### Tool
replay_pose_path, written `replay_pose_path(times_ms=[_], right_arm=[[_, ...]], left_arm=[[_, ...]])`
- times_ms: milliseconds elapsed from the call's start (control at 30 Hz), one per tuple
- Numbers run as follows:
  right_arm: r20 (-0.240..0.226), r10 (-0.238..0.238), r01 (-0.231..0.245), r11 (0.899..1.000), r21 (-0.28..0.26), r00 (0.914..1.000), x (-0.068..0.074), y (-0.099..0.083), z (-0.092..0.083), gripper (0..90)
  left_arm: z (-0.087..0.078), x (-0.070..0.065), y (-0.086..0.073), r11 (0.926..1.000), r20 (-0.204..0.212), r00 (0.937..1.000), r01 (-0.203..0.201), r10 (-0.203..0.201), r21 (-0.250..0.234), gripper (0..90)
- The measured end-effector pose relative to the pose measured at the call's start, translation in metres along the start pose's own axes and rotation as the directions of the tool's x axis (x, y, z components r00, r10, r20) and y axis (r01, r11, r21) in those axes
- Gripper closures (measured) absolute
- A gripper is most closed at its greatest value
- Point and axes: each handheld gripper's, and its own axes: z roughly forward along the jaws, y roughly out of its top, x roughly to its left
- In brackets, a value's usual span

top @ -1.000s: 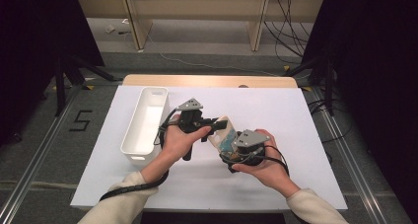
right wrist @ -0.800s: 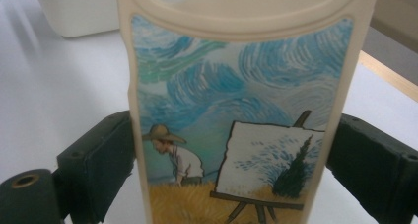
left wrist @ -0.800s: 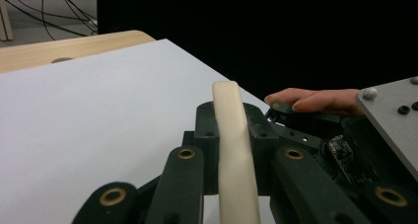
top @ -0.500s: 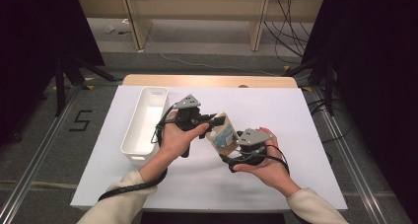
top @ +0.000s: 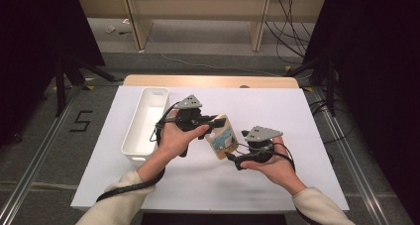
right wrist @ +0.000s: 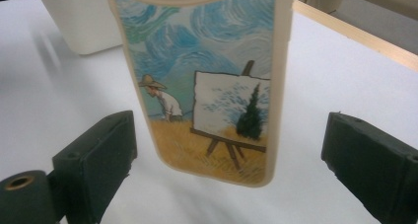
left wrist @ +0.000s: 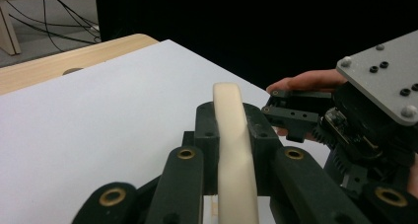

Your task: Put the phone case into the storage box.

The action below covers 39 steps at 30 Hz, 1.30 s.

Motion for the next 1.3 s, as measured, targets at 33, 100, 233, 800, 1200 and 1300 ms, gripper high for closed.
replay_pose_path(times_ms=[33, 100, 233, 800, 1200, 1300], right_arm=[[-0.002, 0.004, -0.004, 1.000, -0.003, 1.0000, -0.0009, -0.0002, -0.0004, 9.6], [-0.007, 0.007, -0.007, 1.000, -0.003, 1.0000, -0.0025, -0.0005, -0.0011, 10.2], [-0.016, 0.012, -0.013, 1.000, -0.004, 0.9998, -0.0036, -0.0011, -0.0013, 11.4], [-0.089, -0.016, 0.016, 1.000, 0.006, 0.9959, -0.0016, -0.0030, 0.0052, 21.8], [-0.187, -0.027, 0.024, 1.000, -0.015, 0.9820, -0.0052, -0.0033, 0.0074, 44.4], [-0.204, -0.018, 0.016, 1.000, -0.013, 0.9787, -0.0077, -0.0039, 0.0068, 49.6]], left_arm=[[-0.0002, 0.0003, 0.0002, 1.0000, 0.003, 1.0000, -0.008, 0.008, 0.004, 79.2], [-0.0006, 0.0009, 0.0005, 0.9998, 0.016, 0.9997, -0.019, 0.019, 0.007, 79.2], [-0.0023, 0.0022, 0.0019, 0.9983, 0.047, 0.9975, -0.054, 0.053, 0.020, 79.1], [0.0003, -0.0056, 0.0031, 0.9896, 0.141, 0.9824, -0.132, 0.123, 0.057, 79.1], [0.0003, -0.0074, 0.0038, 0.9878, 0.159, 0.9777, -0.147, 0.137, 0.051, 79.1], [0.0000, -0.0076, 0.0039, 0.9868, 0.162, 0.9763, -0.153, 0.143, 0.052, 79.1]])
